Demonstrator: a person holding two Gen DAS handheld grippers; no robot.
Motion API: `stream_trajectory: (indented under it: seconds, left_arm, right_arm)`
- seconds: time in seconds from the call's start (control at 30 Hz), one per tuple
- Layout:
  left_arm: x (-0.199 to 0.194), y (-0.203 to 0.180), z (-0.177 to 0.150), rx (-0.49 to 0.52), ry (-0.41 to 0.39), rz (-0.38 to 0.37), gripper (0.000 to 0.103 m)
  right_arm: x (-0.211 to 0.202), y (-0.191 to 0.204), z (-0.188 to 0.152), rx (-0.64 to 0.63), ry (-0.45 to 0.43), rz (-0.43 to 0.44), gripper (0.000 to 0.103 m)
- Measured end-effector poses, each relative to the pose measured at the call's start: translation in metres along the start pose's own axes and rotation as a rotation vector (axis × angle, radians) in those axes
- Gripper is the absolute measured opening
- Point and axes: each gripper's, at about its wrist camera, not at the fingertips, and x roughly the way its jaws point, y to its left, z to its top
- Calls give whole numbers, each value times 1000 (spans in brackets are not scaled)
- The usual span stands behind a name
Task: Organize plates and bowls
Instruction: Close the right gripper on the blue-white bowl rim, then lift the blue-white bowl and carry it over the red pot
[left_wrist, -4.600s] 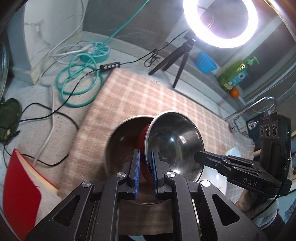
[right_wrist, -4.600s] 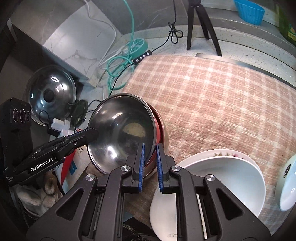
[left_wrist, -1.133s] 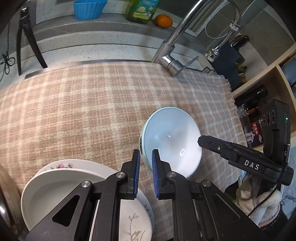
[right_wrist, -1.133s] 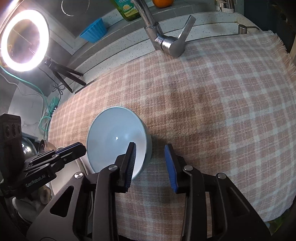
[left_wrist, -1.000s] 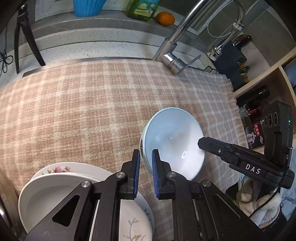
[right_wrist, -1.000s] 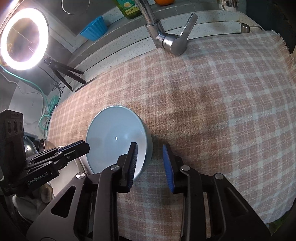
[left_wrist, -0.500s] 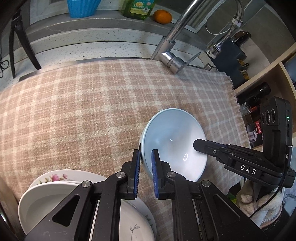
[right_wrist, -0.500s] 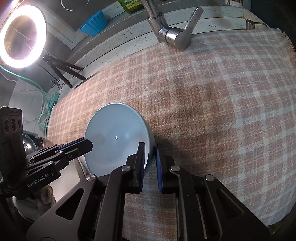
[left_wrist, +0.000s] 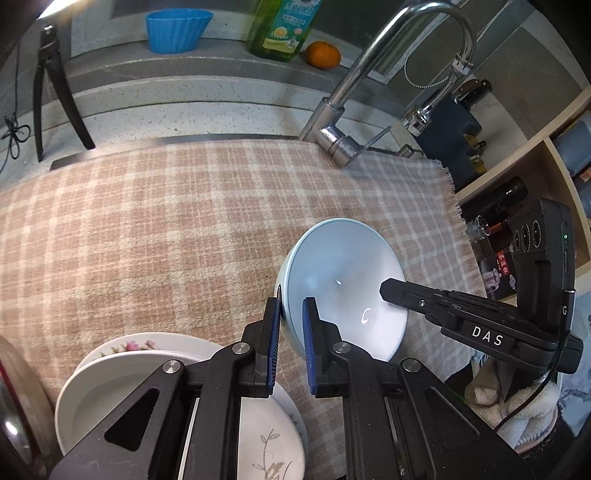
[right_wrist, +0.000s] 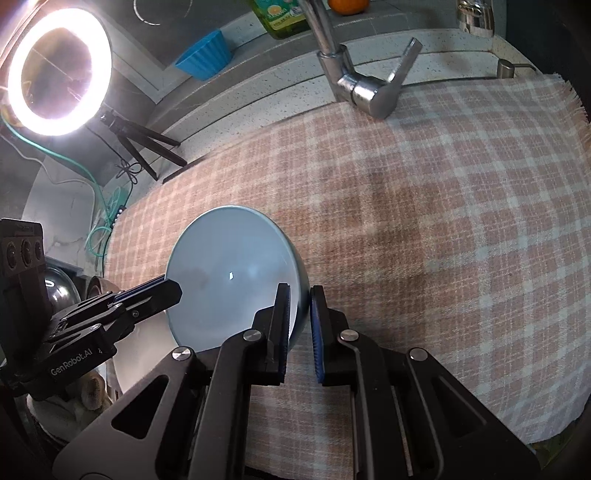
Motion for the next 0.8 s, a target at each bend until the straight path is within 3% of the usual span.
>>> stream_trajectory:
  seconds: [0.47,0.8]
  left_arm:
    - [-63,31,-14,-55,-103,7,11]
    - [-103,75,-34,-135,-160,38,11]
  right_arm:
    - [-19,70,-2,-98,-34,63,11]
    - [-11,133,-10,-185,-15,113,11]
